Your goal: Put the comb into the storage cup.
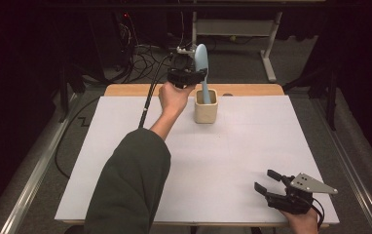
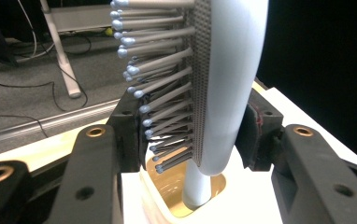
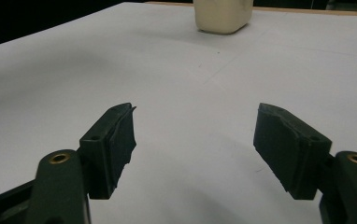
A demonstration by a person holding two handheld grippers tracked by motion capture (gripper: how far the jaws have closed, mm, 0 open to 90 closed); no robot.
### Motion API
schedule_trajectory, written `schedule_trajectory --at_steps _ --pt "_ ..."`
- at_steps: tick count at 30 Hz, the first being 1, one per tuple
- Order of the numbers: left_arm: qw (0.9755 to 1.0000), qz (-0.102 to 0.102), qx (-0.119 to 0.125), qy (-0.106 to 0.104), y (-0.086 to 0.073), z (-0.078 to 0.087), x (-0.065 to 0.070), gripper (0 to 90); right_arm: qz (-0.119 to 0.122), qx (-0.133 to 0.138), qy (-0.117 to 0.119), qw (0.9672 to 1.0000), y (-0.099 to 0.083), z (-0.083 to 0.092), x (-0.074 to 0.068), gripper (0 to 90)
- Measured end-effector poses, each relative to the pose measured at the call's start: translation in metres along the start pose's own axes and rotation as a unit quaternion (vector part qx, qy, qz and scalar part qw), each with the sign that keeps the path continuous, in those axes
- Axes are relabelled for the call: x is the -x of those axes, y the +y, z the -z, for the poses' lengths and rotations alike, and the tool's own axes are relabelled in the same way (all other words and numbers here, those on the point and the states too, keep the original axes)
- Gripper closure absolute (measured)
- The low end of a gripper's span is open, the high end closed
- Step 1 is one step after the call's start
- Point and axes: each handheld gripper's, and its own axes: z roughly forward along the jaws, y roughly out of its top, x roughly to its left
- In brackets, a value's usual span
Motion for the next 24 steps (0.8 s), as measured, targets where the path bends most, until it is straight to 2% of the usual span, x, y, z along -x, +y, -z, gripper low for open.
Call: schedule_trajectory --at_steps 5,10,15,18,24 --pt "1.0 -0.001 -0.005 -0.002 -0.003 -0.003 0.0 51.5 0.0 0.0 0.001 1.0 0.0 0.0 0.0 29.8" --pt "0.9999 0.013 -0.007 -0.006 -0.009 -0.007 -0.004 51.1 0.002 -0.001 0.002 1.0 0.0 0.0 0.0 29.9" --pt "0.9998 0.015 -0.013 -0.005 -0.013 -0.009 -0.007 51.1 0.002 -0.002 0.0 1.0 0.0 0.0 0.0 29.9" --pt "0.9996 0.023 -0.012 -0.012 -0.015 -0.011 -0.006 51.0 0.002 -0.003 0.0 1.0 0.0 0.0 0.0 30.0" --pt "0.9995 0.023 -0.017 -0.013 -0.019 -0.016 -0.003 50.9 0.002 -0.002 0.001 1.0 0.0 0.0 -0.001 30.0"
